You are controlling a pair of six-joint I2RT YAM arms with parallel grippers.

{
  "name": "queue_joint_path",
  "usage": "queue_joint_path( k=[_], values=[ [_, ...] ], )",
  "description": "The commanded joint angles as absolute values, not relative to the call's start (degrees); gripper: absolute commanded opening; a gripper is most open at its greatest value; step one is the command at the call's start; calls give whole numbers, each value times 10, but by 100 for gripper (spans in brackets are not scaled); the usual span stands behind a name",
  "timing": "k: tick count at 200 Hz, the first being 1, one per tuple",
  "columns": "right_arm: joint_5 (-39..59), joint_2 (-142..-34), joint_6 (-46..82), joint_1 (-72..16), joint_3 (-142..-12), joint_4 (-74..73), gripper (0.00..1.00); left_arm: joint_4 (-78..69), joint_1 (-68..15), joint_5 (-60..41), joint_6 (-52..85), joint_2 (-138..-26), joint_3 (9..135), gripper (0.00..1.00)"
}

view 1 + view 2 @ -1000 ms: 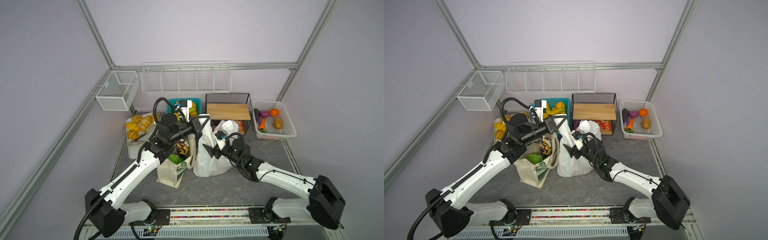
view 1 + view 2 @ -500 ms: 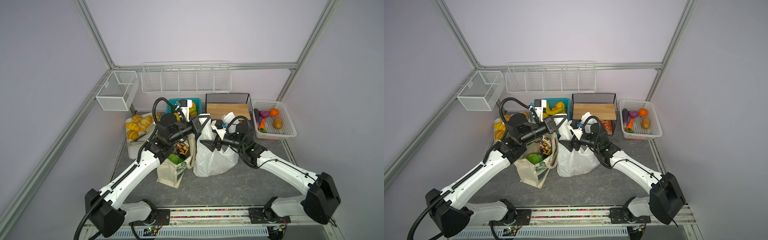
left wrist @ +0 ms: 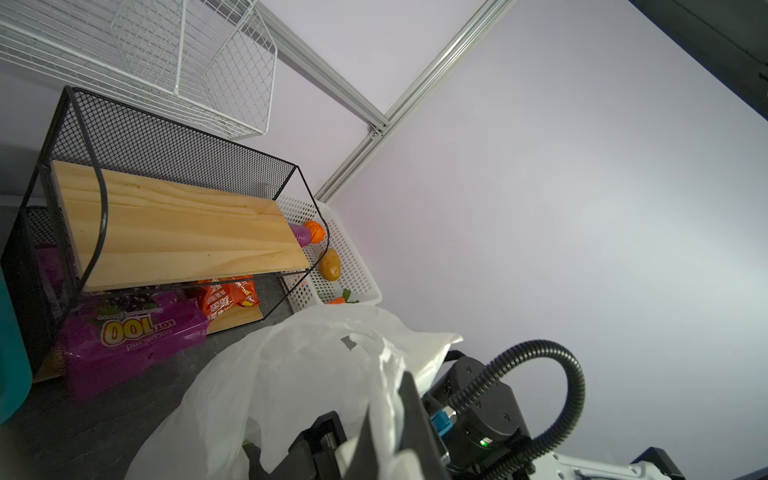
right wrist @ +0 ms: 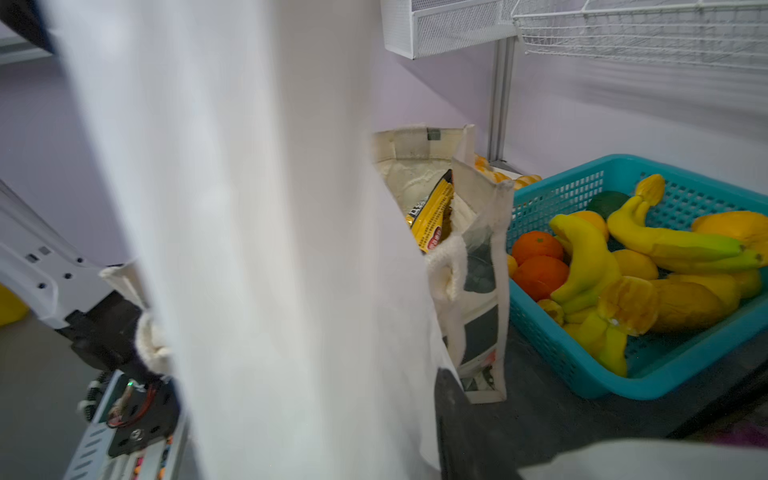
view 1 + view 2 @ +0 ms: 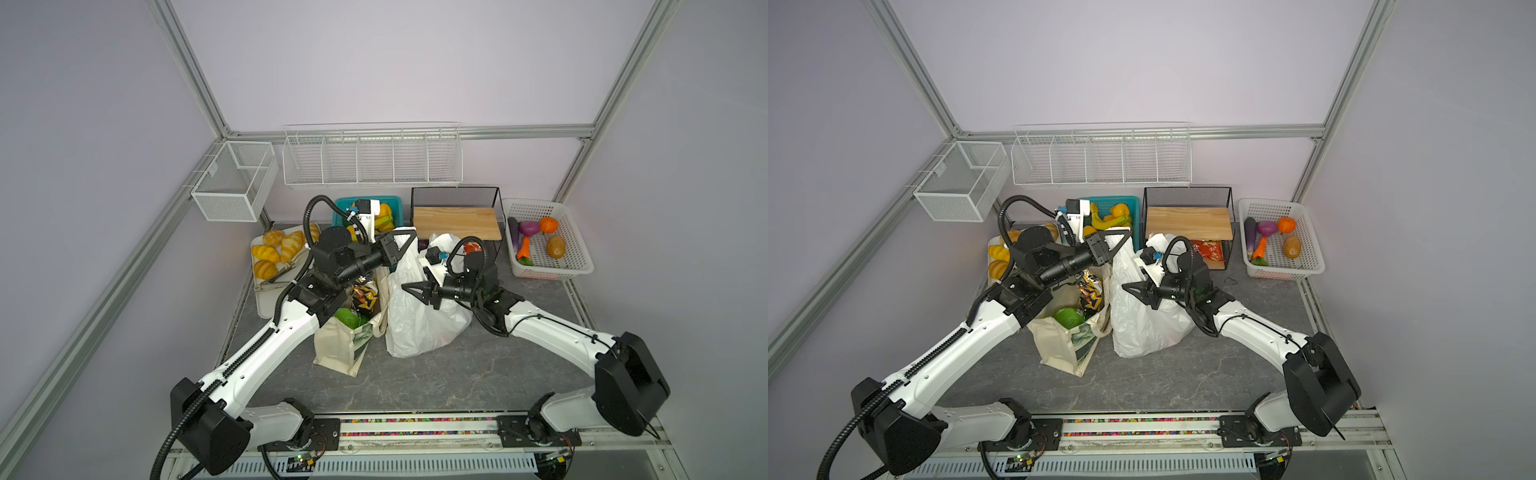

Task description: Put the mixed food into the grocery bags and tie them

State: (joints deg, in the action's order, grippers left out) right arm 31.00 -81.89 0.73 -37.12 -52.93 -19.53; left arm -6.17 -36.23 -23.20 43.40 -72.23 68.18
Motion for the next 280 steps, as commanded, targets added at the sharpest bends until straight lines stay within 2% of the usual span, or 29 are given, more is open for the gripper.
queue_joint_path(
  k=[1, 19, 40, 87, 135, 165, 195, 213, 223, 249, 264, 270, 280],
  values=[
    [210, -785, -9, -383, -553, -120, 69, -86, -356, -230, 429, -721, 695, 0],
    [145, -760, -29, -396, -583, -58, 93, -79, -355, -230, 419, -722, 696, 0],
    [90, -739, -54, -404, -628, 26, 100, -75, -353, -230, 416, -723, 697, 0],
    [35, -714, -97, -429, -717, 168, 96, -63, -343, -231, 411, -725, 699, 0],
    [65, -681, -111, -461, -777, 259, 96, -53, -330, -226, 410, -723, 697, 0],
    [70, -626, -108, -463, -757, 298, 99, -45, -325, -228, 408, -720, 698, 0],
    [1, -564, -70, -423, -689, 288, 94, -41, -321, -227, 406, -713, 697, 0],
    [51, -551, -24, -341, -651, 265, 95, -41, -321, -229, 408, -711, 693, 0],
    [72, -558, -10, -314, -638, 247, 98, -45, -321, -230, 411, -710, 689, 0],
    [98, -601, 1, -304, -623, 189, 97, -44, -321, -229, 412, -709, 686, 0],
    [97, -633, 12, -304, -621, 151, 100, -39, -321, -228, 411, -709, 686, 0],
    [86, -645, 17, -303, -621, 138, 95, -38, -321, -227, 410, -708, 685, 0],
    [67, -657, 22, -301, -619, 121, 78, -33, -321, -225, 407, -705, 684, 0]
  ],
)
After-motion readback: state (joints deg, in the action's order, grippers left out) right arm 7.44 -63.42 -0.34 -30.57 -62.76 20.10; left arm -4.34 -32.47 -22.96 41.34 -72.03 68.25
